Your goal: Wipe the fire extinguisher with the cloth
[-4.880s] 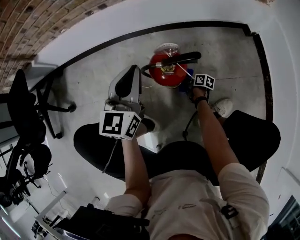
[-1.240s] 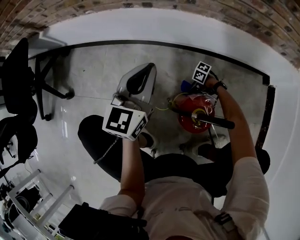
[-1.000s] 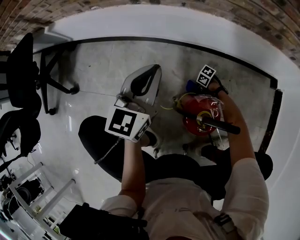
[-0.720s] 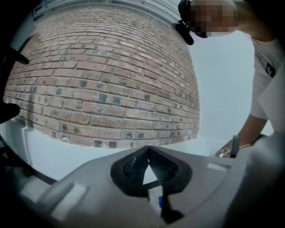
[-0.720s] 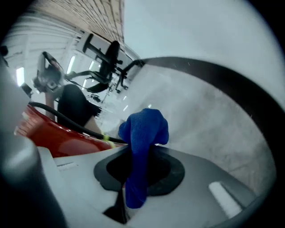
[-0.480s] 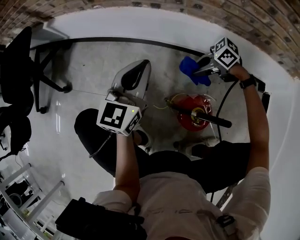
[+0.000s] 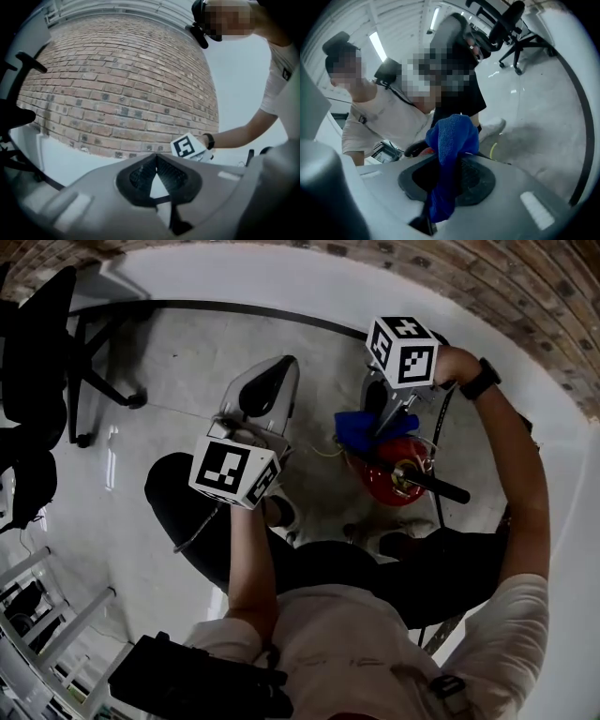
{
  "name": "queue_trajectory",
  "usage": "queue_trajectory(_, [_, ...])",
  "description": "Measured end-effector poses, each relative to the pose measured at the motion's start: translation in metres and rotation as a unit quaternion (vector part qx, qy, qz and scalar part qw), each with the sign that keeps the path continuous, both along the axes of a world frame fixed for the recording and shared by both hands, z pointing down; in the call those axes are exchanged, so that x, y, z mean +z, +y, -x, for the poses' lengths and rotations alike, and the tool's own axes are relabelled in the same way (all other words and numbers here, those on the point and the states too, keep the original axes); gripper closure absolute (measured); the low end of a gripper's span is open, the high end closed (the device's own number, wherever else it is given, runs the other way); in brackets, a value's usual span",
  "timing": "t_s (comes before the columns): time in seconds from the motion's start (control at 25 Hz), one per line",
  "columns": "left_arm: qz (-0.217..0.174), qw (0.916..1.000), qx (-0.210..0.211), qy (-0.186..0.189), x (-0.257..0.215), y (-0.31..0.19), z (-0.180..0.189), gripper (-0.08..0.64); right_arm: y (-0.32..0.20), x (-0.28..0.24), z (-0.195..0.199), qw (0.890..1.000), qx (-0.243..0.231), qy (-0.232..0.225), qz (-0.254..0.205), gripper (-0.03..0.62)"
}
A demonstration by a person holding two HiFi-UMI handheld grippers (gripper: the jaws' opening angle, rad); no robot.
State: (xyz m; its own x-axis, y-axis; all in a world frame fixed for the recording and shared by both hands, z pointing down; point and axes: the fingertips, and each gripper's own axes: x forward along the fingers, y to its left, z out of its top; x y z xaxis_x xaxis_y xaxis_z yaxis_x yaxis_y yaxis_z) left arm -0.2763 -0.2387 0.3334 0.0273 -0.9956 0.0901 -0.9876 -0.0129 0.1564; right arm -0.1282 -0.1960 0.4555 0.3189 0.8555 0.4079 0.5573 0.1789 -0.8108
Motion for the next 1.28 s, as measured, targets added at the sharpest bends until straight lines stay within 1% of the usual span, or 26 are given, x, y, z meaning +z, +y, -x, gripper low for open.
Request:
queue_trajectory(0.12, [0.004, 1.0000, -0.004, 0.000, 0.002, 0.000, 0.001, 0.557, 0.001, 0.056, -0.002, 0.998, -0.034, 0.040, -0.037, 0.518])
queue_trajectory(0.2, [0.009, 0.9999, -0.006, -0.003, 0.003, -0.002, 0.003, 0.557, 0.001, 0.102, -0.004, 0.996, -0.032, 0.070, -0.045, 0.520])
queue_trajectory(0.28, [0.017, 0.9998, -0.005, -0.004, 0.007, -0.004, 0.002, 0.557, -0.004, 0.151, -0.008, 0.995, -0.011, 0.092, -0.048, 0.522])
queue_trajectory(0.32, [0.019, 0.9998, -0.006, -0.001, 0.010, -0.005, 0.002, 0.557, -0.007, 0.178, -0.011, 0.994, 0.001, 0.095, -0.054, 0.522])
queue_trajectory(0.44, [0.019, 0.9995, -0.019, 0.019, 0.019, -0.004, 0.005, 0.557, -0.010, 0.253, -0.009, 0.992, 0.055, 0.091, -0.065, 0.523])
queue_trajectory(0.52, [0.027, 0.9991, -0.027, 0.020, 0.028, -0.004, 0.004, 0.557, -0.008, 0.293, -0.004, 0.989, 0.092, 0.088, -0.072, 0.525])
queue_trajectory(0.56, [0.032, 0.9990, -0.027, 0.018, 0.032, -0.005, 0.003, 0.557, -0.010, 0.315, -0.004, 0.987, 0.101, 0.084, -0.093, 0.525])
queue_trajectory(0.6, [0.037, 0.9989, -0.026, 0.016, 0.036, -0.006, 0.000, 0.557, -0.014, 0.338, -0.006, 0.984, 0.102, 0.077, -0.124, 0.525])
queue_trajectory(0.68, [0.041, 0.9987, -0.025, 0.014, 0.041, -0.005, -0.002, 0.557, -0.026, 0.376, -0.013, 0.974, 0.091, 0.056, -0.200, 0.525])
queue_trajectory(0.72, [0.042, 0.9987, -0.026, 0.014, 0.042, -0.005, -0.002, 0.557, -0.031, 0.387, -0.015, 0.969, 0.085, 0.044, -0.227, 0.519])
queue_trajectory(0.76, [0.043, 0.9986, -0.027, 0.014, 0.043, -0.003, -0.001, 0.557, -0.033, 0.391, -0.016, 0.966, 0.082, 0.033, -0.244, 0.518])
queue_trajectory(0.84, [0.044, 0.9984, -0.031, 0.015, 0.043, 0.000, 0.001, 0.557, -0.034, 0.387, -0.015, 0.962, 0.089, 0.011, -0.257, 0.517])
queue_trajectory(0.88, [0.044, 0.9984, -0.032, 0.014, 0.041, 0.002, 0.001, 0.557, -0.035, 0.381, -0.013, 0.961, 0.101, 0.000, -0.257, 0.518])
queue_trajectory(0.92, [0.042, 0.9985, -0.031, 0.014, 0.039, 0.003, 0.000, 0.557, -0.038, 0.372, -0.009, 0.959, 0.123, -0.012, -0.253, 0.518])
queue_trajectory(0.96, [0.039, 0.9988, -0.029, 0.012, 0.035, 0.004, -0.002, 0.557, -0.044, 0.359, -0.001, 0.955, 0.156, -0.029, -0.250, 0.518])
queue_trajectory(1.0, [0.034, 0.9990, -0.027, 0.011, 0.031, 0.006, -0.006, 0.557, -0.053, 0.342, 0.010, 0.946, 0.199, -0.054, -0.250, 0.517])
queue_trajectory(1.04, [0.029, 0.9992, -0.025, 0.009, 0.025, 0.008, -0.009, 0.557, -0.065, 0.321, 0.021, 0.931, 0.246, -0.087, -0.254, 0.517])
queue_trajectory(1.08, [0.024, 0.9994, -0.023, 0.008, 0.019, 0.011, -0.014, 0.557, -0.079, 0.298, 0.032, 0.912, 0.291, -0.123, -0.261, 0.518])
queue_trajectory(1.16, [0.012, 0.9998, -0.017, 0.007, 0.004, 0.018, -0.025, 0.557, -0.110, 0.250, 0.042, 0.867, 0.372, -0.175, -0.281, 0.517])
queue_trajectory(1.2, [0.005, 0.9999, -0.014, 0.005, -0.004, 0.022, -0.032, 0.557, -0.126, 0.228, 0.042, 0.845, 0.405, -0.189, -0.295, 0.517])
queue_trajectory(1.28, [-0.010, 0.9999, -0.006, 0.000, -0.019, 0.032, -0.046, 0.557, -0.158, 0.191, 0.035, 0.804, 0.455, -0.206, -0.322, 0.517])
